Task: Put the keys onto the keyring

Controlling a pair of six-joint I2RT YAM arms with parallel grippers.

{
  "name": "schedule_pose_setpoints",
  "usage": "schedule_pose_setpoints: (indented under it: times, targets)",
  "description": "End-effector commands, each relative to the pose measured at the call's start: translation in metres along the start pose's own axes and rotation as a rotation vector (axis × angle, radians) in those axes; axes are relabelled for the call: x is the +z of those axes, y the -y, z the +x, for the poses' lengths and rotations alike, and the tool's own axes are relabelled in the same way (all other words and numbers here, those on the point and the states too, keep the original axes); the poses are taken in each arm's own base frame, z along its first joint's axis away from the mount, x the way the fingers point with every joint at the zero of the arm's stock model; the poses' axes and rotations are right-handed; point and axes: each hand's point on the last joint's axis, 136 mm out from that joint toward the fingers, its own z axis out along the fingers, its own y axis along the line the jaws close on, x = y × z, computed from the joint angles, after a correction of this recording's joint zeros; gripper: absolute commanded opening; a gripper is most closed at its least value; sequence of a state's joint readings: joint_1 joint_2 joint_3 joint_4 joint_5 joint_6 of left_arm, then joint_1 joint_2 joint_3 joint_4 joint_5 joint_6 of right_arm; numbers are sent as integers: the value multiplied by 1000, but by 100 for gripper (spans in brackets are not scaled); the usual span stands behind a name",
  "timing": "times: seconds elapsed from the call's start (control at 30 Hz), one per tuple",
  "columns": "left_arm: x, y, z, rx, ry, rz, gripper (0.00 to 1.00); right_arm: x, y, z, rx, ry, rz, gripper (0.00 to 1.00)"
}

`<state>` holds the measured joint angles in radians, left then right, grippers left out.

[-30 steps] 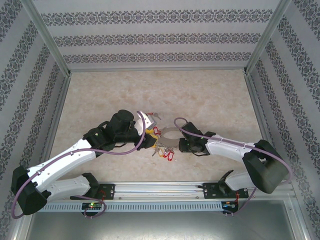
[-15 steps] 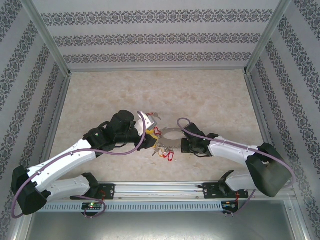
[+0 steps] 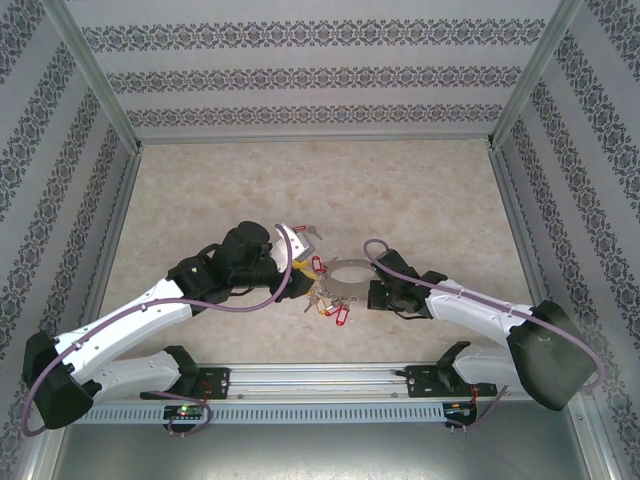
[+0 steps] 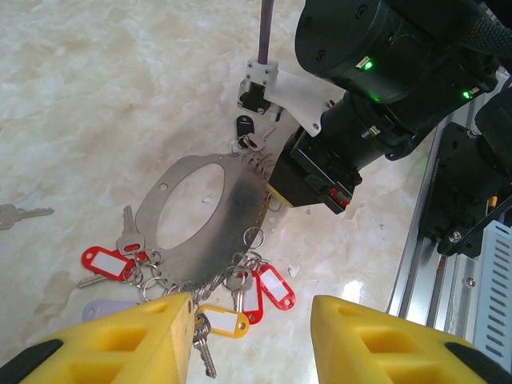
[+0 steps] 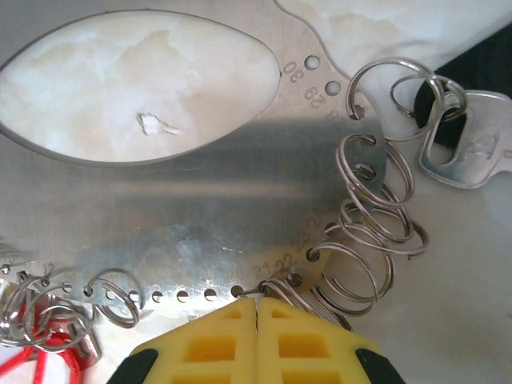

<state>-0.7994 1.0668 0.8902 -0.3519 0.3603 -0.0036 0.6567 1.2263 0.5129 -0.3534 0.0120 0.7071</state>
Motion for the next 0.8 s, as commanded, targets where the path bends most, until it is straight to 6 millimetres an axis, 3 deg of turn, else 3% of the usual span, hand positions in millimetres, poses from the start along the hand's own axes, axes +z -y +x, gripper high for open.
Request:
schedule_pose_setpoints:
  times: [0.0,0.33,0.5,0.77]
  targets:
    - [-4,3,-2,30,-1,-3,43,-9,14,3,-67,-32,106,4]
    - [-2,1,2,31,-15,-12,43,-4,0,1,-269,-80,246,4]
    - [-2,1,2,31,-16,-14,43,0,-7,2,-272,-76,231,4]
    - [-1,1,2,31,-19,-11,43,5,-7,8,-238,-75,197,14]
